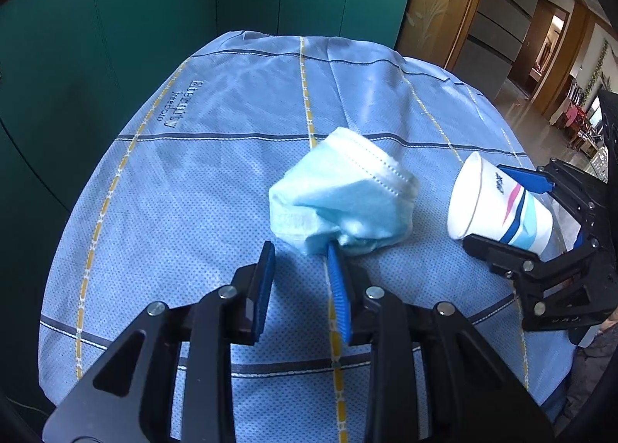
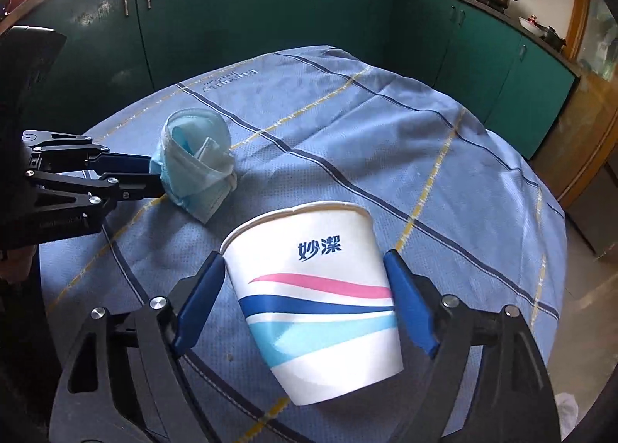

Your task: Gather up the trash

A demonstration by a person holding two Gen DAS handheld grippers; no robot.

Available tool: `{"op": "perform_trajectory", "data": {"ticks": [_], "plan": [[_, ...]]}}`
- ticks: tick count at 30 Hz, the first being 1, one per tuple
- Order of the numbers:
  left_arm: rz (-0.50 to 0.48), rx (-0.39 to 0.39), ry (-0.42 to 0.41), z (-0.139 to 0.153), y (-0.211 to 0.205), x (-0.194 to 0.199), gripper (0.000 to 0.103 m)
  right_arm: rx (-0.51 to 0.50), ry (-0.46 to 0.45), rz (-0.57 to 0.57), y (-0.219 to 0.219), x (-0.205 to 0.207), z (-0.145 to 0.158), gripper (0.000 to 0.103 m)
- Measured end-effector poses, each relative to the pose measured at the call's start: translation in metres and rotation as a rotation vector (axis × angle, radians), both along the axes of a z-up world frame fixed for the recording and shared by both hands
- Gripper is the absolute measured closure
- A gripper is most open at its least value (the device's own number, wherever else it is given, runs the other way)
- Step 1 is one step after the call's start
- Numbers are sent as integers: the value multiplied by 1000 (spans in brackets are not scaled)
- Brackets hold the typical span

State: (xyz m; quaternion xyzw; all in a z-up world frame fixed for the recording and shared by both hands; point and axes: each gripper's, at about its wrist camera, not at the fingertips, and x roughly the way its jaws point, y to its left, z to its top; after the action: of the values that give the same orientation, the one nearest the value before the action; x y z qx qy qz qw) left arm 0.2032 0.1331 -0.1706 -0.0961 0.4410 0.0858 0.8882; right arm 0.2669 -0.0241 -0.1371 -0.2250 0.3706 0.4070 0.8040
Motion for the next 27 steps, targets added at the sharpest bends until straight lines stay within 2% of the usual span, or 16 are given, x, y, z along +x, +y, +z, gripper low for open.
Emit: {"op": "perform_trajectory", "data": {"ticks": [6,9,10,12,13,14,16,17,19,22,27], "plan": [[-63,21,6,-1,-17,-8,74,45,29,-176,-52,13,7,21],[-154,-42,11,2,-28,-15,72,88,40,-221,-74,15,11,21],[-187,-47,6,5,-33,-20,68,104,45,-241,-82,16,13,21],[-213,0,-18,12,-41,-29,52,121,50,-263,-90,15,15,21],[-215,32,-39,17,-43,-33,39,131,56,-276,-94,14,16,21],[-212,53,-63,23,-44,-37,33,136,62,-288,-96,14,15,21],[-201,66,-89,30,-41,-38,29,129,66,-307,-96,15,12,21],[-188,71,-93,31,-39,-38,22,121,67,-314,-95,15,10,21],[-124,94,-97,32,-34,-33,14,100,67,-325,-92,14,6,21],[-95,71,-92,28,-30,-17,13,92,68,-331,-91,14,1,21],[-50,93,-76,21,-29,19,11,84,64,-331,-88,13,-2,21]]}}
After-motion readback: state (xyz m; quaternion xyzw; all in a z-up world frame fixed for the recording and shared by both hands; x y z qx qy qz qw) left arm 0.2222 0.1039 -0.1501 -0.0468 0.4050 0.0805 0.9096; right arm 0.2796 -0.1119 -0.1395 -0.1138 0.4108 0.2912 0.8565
